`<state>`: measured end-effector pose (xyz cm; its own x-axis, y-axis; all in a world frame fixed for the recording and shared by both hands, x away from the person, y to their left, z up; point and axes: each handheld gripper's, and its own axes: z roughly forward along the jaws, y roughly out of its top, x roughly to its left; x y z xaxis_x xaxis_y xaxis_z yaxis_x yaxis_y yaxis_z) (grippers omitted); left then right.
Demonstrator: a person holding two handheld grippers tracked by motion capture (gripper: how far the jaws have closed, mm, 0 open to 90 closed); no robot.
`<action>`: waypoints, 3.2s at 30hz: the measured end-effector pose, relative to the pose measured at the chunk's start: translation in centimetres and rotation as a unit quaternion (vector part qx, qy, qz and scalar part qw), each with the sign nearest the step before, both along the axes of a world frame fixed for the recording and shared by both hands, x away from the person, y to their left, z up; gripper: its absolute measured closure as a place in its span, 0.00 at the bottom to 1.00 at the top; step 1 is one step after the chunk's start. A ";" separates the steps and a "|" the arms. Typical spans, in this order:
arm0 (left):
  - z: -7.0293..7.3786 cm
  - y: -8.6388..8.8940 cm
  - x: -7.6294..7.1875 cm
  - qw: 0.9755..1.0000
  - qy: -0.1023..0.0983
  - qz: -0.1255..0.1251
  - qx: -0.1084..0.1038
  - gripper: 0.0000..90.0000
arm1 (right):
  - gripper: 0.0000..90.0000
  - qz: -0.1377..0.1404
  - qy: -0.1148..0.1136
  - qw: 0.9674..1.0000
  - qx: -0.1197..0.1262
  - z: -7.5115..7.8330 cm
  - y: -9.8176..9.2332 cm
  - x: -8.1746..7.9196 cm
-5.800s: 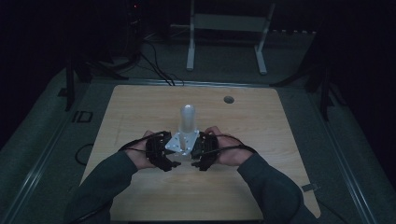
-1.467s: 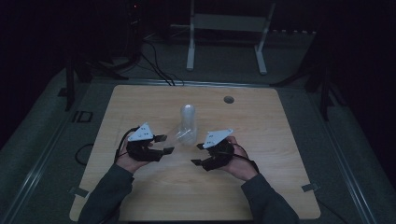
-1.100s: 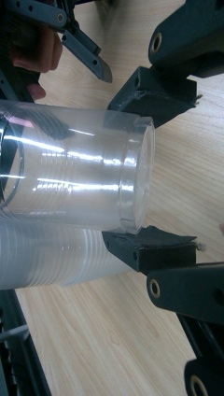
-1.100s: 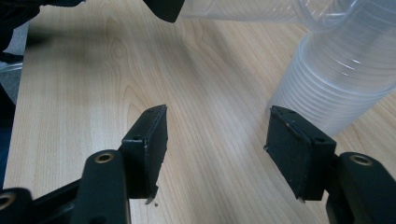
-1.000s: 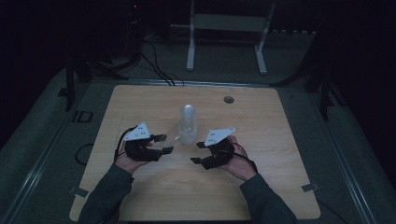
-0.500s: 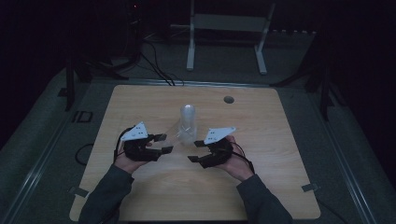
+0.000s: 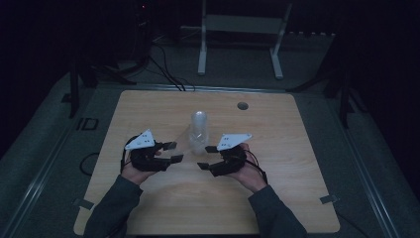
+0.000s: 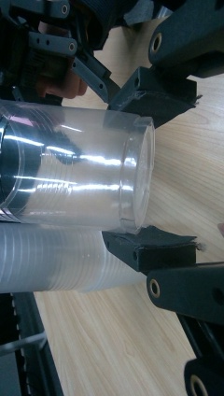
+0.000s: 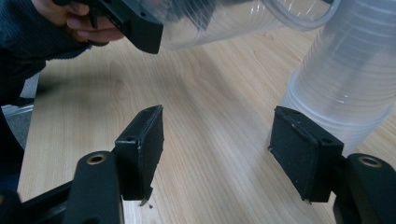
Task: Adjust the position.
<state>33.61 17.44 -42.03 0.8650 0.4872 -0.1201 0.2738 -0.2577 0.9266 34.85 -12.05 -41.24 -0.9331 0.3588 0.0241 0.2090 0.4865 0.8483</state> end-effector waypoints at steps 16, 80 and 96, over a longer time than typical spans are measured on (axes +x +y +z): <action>0.1 0.5 -0.1 1.000 -0.001 0.001 -0.029 0.46 | 0.35 -0.001 0.005 0.999 0.038 0.7 0.1 0.2; 0.2 0.0 -0.5 0.995 0.001 -0.050 -0.084 0.46 | 0.20 0.029 0.058 0.979 0.192 2.9 1.5 1.5; 0.2 0.0 -0.5 0.994 0.001 -0.055 -0.091 0.46 | 0.23 0.038 0.064 0.974 0.214 2.9 2.0 1.7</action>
